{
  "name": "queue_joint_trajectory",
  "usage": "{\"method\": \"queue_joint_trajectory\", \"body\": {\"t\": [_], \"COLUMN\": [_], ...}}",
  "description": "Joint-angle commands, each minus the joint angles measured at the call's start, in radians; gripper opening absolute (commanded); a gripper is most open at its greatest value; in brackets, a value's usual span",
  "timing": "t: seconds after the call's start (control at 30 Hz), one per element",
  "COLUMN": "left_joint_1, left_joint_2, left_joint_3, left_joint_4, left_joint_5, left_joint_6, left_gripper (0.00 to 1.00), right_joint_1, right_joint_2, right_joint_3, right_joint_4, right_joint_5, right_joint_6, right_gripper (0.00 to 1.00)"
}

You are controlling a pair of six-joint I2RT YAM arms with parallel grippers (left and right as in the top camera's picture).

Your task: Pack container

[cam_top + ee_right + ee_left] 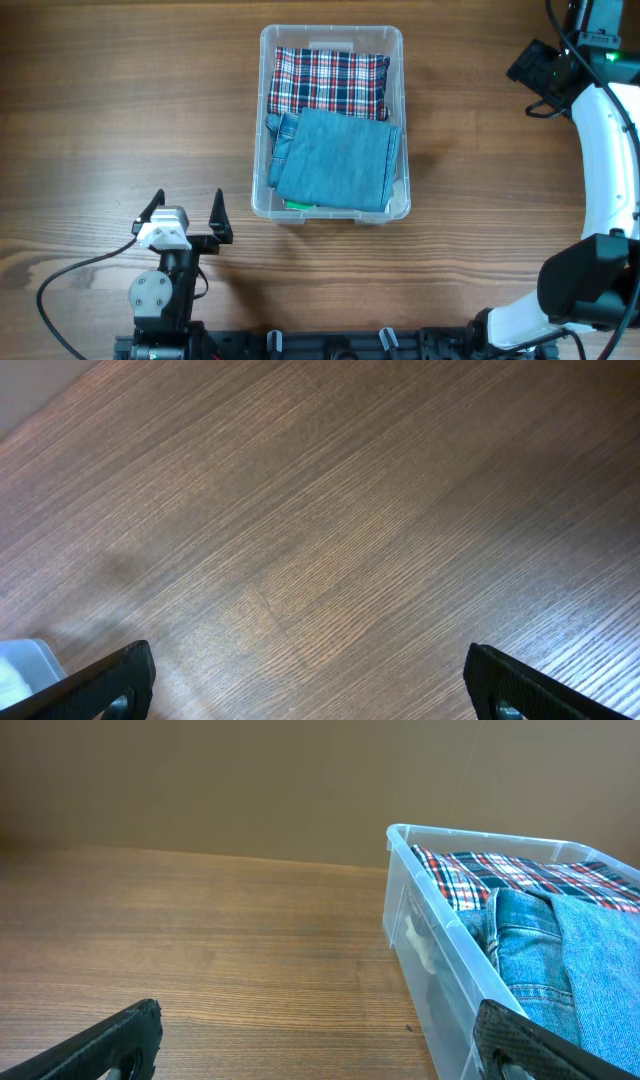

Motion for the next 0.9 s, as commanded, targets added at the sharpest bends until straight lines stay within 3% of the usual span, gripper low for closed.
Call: {"method": "queue_joint_trajectory", "body": {"t": [0.0,0.17,0.67,0.87], "left_joint_1": [0.006,0.006,0.006,0.006], "left_joint_2": [-0.007,-0.007,-0.007,-0.007], "left_joint_3": [-0.002,-0.002,-0.002,-0.002], "left_joint_4": [-0.008,-0.008,-0.008,-0.008], "left_joint_5": [-0.01,-0.01,-0.01,-0.01], "left_joint_6": [0.015,0.015,0.015,0.015], "left_gripper": [1.0,1.0,1.0,1.0], "right_joint_1": [-0.001,-0.001,0.019,0.019], "right_joint_2": [0.01,-0.014,-0.382,-0.584], "right_joint_3": [-0.002,-0.002,-0.006,-0.156], "right_joint_4": [0.003,0.003,0.002,0.097], "right_joint_5": [0.018,0.017,0.026,0.044], "right_joint_6": [0.013,0.013,0.01,0.01], "right_gripper": [1.0,1.0,1.0,1.0]}}
